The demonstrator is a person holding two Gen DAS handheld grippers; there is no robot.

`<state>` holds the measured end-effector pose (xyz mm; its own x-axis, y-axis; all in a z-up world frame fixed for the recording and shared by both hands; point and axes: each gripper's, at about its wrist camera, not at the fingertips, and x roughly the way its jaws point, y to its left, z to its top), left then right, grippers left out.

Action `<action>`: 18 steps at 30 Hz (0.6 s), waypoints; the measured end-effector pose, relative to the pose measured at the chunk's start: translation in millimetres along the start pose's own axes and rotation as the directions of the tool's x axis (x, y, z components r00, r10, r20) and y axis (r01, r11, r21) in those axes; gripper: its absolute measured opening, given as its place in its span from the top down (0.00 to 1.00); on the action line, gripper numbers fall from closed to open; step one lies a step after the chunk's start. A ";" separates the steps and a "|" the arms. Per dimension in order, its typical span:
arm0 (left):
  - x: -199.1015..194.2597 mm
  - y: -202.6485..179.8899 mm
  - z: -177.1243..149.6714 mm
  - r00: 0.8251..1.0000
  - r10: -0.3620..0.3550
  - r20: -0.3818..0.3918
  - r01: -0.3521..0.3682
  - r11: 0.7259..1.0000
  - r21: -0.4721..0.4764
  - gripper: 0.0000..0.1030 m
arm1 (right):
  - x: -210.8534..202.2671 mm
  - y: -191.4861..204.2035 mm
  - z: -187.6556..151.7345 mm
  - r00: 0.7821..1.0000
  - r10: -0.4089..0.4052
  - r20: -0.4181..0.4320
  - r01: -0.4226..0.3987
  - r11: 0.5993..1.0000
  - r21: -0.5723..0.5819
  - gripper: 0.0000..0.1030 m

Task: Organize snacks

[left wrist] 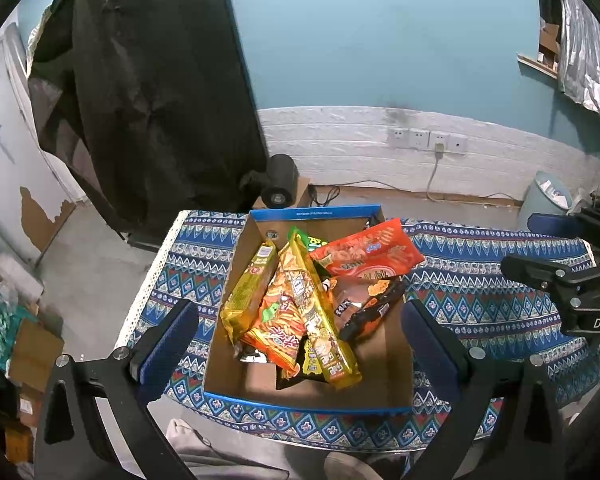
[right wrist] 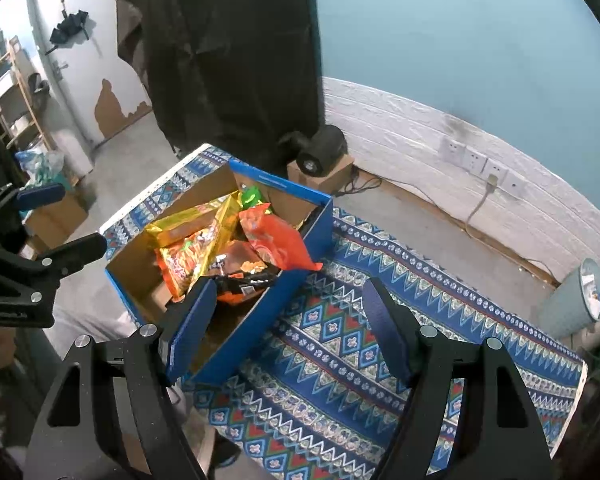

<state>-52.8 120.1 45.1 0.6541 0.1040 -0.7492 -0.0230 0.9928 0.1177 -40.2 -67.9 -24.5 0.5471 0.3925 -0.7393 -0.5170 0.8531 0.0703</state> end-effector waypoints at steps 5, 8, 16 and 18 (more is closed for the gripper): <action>0.7 -1.4 0.4 1.000 0.005 -0.002 -0.005 1.000 0.004 0.01 | 0.4 -0.1 0.2 1.000 0.002 -0.002 -0.002 1.000 -0.002 0.27; 0.6 -1.6 0.6 1.000 0.007 -0.002 -0.007 1.000 0.007 0.01 | 0.3 0.0 0.0 1.000 0.002 -0.002 -0.002 1.000 -0.001 0.27; -0.1 -1.0 1.1 1.000 0.015 0.003 -0.015 1.000 0.005 0.01 | 0.3 -0.2 0.2 1.000 0.001 -0.003 -0.001 1.000 -0.002 0.27; 0.2 -0.5 1.1 1.000 0.019 0.003 -0.019 1.000 0.003 0.01 | 0.2 -0.2 0.2 1.000 -0.002 -0.003 0.002 1.000 -0.002 0.27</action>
<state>-51.9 119.5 45.6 0.6556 0.1225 -0.7451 -0.0334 0.9905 0.1335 -39.8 -67.9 -24.5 0.5461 0.3903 -0.7412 -0.5175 0.8530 0.0678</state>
